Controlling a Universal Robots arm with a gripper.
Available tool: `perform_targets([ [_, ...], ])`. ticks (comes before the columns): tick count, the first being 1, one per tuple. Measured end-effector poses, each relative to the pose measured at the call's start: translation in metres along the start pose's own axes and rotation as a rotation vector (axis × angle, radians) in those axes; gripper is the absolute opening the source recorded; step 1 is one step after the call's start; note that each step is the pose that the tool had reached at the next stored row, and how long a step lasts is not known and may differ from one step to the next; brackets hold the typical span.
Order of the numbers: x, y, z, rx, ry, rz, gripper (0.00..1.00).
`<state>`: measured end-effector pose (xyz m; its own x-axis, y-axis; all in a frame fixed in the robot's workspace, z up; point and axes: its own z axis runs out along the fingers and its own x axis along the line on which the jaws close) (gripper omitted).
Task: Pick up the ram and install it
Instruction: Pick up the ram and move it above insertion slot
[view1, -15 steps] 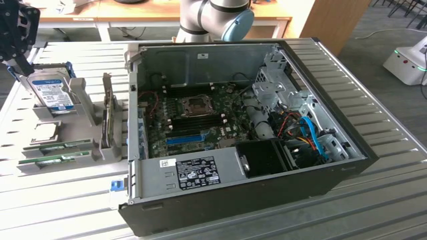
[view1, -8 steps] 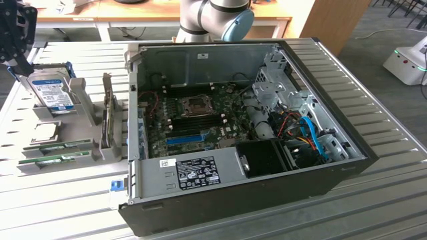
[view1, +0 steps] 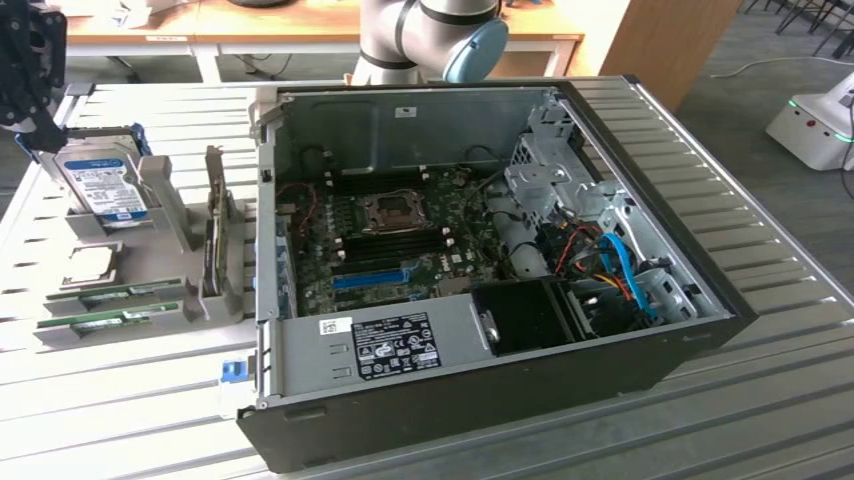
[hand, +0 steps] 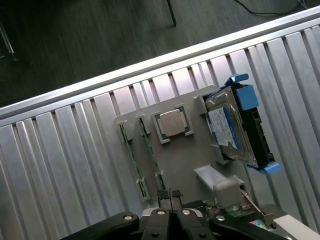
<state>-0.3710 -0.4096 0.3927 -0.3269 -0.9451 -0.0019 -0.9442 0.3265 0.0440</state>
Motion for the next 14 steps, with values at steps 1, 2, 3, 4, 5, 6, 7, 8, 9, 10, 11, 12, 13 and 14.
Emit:
perform_targets([
  [1, 0.0000, 0.0000, 0.0000, 0.0000, 0.0007, -0.015, 0.11],
  [2, 0.0000, 0.0000, 0.0000, 0.0000, 0.0014, -0.031, 0.11],
  [3, 0.0000, 0.0000, 0.0000, -0.0001, 0.0020, -0.047, 0.11],
  [4, 0.0000, 0.0000, 0.0000, -0.0001, 0.0028, -0.064, 0.11],
  [5, 0.0000, 0.0000, 0.0000, -0.0001, 0.0035, -0.080, 0.11],
  [6, 0.0000, 0.0000, 0.0000, -0.0002, 0.0043, -0.096, 0.11],
  [7, 0.0000, 0.0000, 0.0000, -0.0002, 0.0050, -0.113, 0.11],
  [8, 0.0000, 0.0000, 0.0000, -0.0003, 0.0057, -0.129, 0.11],
  [9, 0.0000, 0.0000, 0.0000, -0.0003, 0.0064, -0.145, 0.11],
  [10, 0.0000, 0.0000, 0.0000, -0.0003, 0.0071, -0.161, 0.11],
  [11, 0.0000, 0.0000, 0.0000, -0.0003, 0.0078, -0.178, 0.11],
  [12, 0.0000, 0.0000, 0.0000, -0.0004, 0.0086, -0.194, 0.11],
  [13, 0.0000, 0.0000, 0.0000, -0.0004, 0.0092, -0.209, 0.11],
  [14, 0.0000, 0.0000, 0.0000, -0.0004, 0.0099, -0.225, 0.11],
])
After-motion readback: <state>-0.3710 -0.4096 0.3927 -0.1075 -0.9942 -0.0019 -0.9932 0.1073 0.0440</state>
